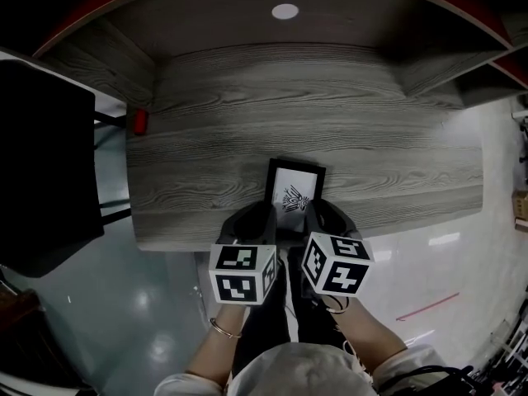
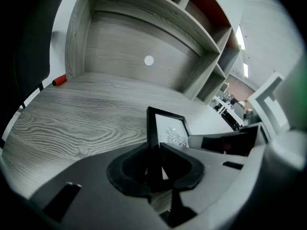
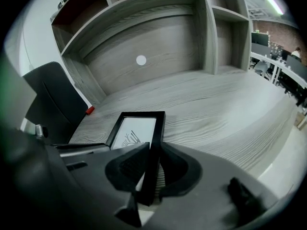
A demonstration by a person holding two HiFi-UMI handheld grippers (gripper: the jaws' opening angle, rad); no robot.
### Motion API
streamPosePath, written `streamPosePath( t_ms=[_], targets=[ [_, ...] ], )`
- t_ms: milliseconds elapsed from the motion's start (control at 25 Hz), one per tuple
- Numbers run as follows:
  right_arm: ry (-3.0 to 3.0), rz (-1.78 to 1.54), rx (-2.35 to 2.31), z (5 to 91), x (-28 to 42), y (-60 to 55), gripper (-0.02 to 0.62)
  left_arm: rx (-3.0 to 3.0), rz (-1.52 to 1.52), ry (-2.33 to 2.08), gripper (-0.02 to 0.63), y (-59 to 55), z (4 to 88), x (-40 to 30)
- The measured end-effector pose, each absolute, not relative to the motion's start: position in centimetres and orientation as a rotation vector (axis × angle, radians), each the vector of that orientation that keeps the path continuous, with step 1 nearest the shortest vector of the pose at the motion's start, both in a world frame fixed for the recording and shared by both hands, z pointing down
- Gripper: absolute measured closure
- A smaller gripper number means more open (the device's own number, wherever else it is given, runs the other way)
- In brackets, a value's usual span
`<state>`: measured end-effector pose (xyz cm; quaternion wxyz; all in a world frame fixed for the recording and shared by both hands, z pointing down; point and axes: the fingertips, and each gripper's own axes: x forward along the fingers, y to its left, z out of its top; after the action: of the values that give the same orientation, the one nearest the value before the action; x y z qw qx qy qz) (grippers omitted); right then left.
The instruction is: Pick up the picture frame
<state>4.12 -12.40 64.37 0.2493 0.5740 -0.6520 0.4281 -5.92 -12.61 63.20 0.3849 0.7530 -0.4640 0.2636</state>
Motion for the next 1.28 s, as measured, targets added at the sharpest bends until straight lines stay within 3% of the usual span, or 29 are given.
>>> streamPosePath(
  t_ms=[1280],
  targets=[
    [-2.028, 0.932, 1.755, 47.1, 3.7, -13.9, 0.520, 2.181, 0.408, -1.332, 0.528, -13.6, 46.7, -6.7]
  ],
)
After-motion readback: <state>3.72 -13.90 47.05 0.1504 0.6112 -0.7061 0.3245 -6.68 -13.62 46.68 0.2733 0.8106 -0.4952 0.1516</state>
